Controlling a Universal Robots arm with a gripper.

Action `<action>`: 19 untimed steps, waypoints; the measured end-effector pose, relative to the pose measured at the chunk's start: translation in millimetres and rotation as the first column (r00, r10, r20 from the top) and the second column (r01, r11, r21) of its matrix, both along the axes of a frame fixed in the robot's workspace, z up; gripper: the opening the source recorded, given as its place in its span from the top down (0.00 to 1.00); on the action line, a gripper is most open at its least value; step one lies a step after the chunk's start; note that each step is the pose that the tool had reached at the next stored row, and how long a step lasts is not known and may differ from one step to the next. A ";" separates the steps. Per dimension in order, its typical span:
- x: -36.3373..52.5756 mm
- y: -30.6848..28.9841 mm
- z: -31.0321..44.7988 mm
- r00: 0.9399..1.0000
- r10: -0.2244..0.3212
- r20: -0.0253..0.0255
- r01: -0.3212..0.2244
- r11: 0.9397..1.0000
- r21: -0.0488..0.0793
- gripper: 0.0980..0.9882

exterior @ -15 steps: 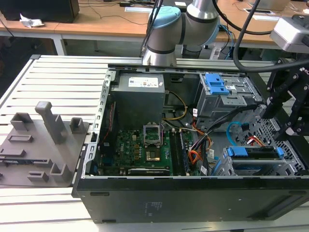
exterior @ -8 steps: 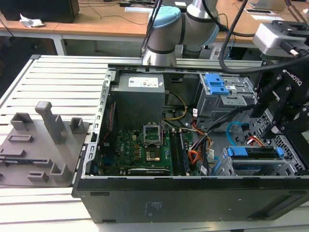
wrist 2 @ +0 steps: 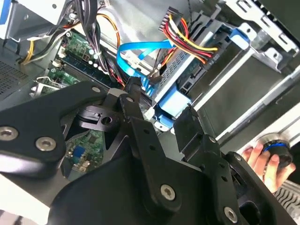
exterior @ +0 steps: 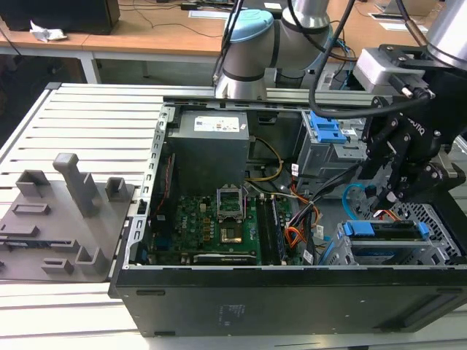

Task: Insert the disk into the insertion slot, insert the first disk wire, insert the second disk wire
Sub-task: 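Insert the second disk wire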

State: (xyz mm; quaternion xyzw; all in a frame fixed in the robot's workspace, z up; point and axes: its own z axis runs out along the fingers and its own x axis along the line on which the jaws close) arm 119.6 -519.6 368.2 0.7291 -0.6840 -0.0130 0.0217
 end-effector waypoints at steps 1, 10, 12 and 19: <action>-0.1 0.3 -2.4 1.000 0.030 0.000 -0.030 1.000 0.000 0.48; 0.6 2.6 -8.2 0.998 0.065 0.000 -0.065 0.998 -0.002 0.48; 0.6 2.6 -8.3 0.998 0.065 0.000 -0.065 0.998 -0.003 0.48; 0.6 2.6 -8.3 0.998 0.065 0.000 -0.065 0.998 -0.006 0.92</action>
